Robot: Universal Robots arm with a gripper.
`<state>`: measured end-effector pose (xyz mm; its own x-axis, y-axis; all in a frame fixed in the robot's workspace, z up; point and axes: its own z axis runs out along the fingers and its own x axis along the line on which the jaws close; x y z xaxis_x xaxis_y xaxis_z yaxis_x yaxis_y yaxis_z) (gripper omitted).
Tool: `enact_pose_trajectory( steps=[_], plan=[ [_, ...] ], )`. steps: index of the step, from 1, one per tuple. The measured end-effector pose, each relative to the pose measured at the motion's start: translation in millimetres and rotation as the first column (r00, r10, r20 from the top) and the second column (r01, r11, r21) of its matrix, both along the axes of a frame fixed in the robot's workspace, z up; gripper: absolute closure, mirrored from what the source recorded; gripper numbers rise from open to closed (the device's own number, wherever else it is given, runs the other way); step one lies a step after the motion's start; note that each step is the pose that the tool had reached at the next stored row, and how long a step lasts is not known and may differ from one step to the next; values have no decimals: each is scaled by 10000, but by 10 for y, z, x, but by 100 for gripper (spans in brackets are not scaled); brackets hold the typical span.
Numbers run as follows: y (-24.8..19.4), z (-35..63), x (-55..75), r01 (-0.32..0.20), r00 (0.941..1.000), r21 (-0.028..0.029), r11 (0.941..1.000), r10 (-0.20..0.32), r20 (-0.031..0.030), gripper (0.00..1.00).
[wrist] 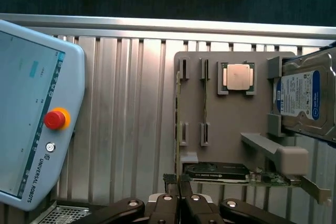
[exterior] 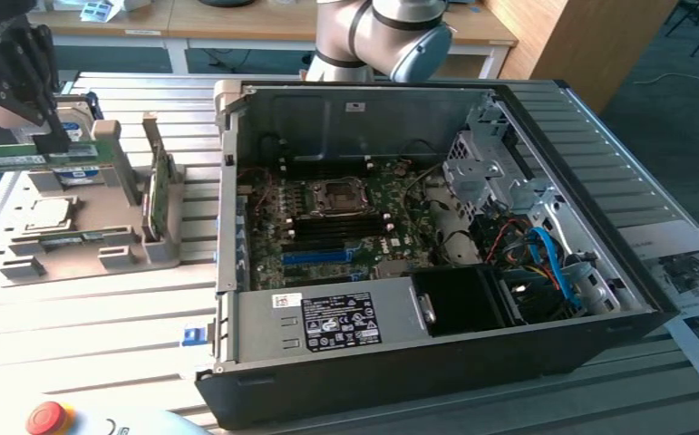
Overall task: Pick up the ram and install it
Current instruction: 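Pick up the ram and move it above insertion slot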
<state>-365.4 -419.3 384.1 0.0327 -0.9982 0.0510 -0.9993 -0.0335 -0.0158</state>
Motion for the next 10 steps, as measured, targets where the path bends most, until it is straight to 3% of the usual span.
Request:
enact_pose_trajectory(
  steps=[10],
  plan=[
    [-35, 0, 306, 0, 10000, 1, 10000, 0, -95, 88]
  ],
)
